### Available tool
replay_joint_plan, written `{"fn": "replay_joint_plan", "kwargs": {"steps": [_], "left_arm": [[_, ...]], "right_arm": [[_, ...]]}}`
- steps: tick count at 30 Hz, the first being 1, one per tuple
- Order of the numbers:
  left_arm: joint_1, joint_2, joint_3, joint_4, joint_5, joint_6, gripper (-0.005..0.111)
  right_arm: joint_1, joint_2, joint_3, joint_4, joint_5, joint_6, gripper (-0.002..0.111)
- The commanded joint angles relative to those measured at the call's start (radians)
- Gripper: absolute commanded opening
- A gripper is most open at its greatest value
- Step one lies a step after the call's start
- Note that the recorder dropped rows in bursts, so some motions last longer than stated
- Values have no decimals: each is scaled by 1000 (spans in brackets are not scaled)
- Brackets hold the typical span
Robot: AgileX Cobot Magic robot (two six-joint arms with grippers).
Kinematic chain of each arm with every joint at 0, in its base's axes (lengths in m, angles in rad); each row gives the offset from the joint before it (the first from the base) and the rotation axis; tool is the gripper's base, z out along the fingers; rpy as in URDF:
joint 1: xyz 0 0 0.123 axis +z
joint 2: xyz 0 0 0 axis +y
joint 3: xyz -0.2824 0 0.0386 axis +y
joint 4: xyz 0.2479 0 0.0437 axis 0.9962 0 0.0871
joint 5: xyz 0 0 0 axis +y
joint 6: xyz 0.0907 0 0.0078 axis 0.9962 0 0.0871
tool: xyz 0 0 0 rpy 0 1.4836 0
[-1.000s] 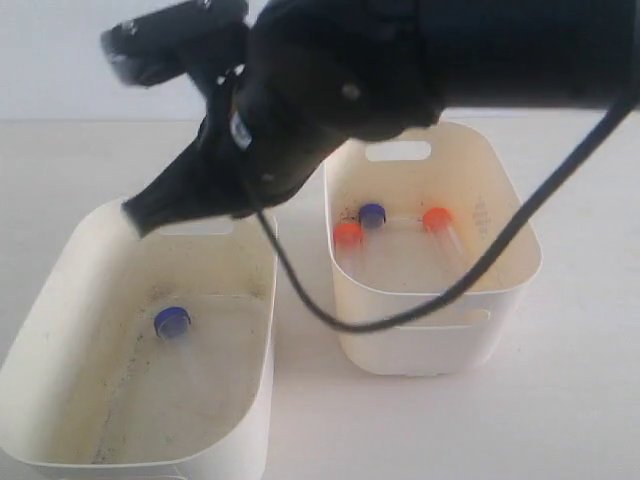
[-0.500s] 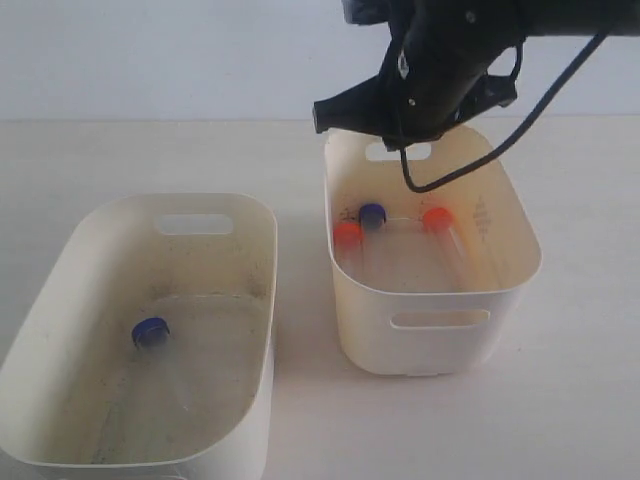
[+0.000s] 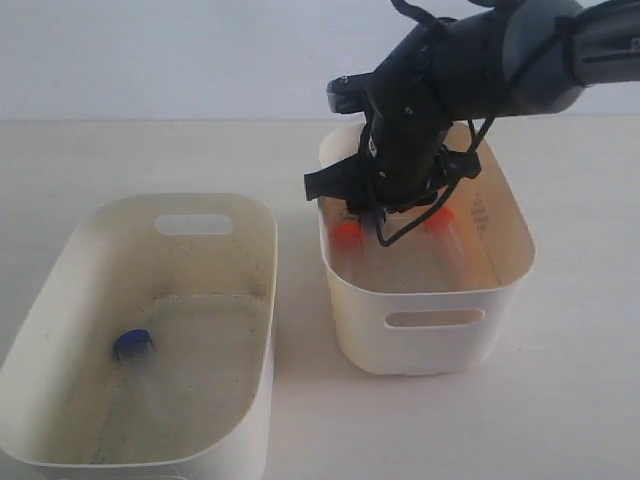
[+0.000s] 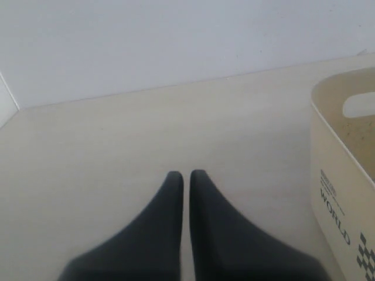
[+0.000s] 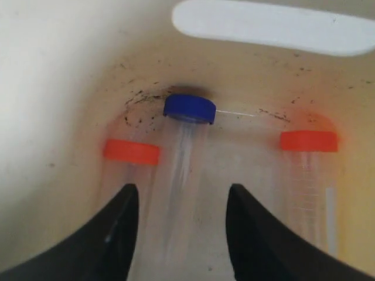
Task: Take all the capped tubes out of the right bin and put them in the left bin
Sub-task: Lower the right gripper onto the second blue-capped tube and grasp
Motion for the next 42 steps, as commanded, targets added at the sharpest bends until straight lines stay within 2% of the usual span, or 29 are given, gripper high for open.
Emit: {"fn": "replay_joint_plan", "kwargs": {"steps": [1, 21, 27, 42], "left_arm": [[1, 0, -4, -1, -15, -12, 4], [1, 0, -4, -1, -15, -12, 4], [1, 0, -4, -1, -15, -12, 4], [1, 0, -4, -1, -15, -12, 4]], "right_arm": [[-15, 11, -3, -7, 1, 5, 45], [-35, -78, -3, 37, -20, 5, 45], [-86, -27, -3, 108, -13, 7, 45], [-86, 116, -3, 241, -60, -20, 46]]}}
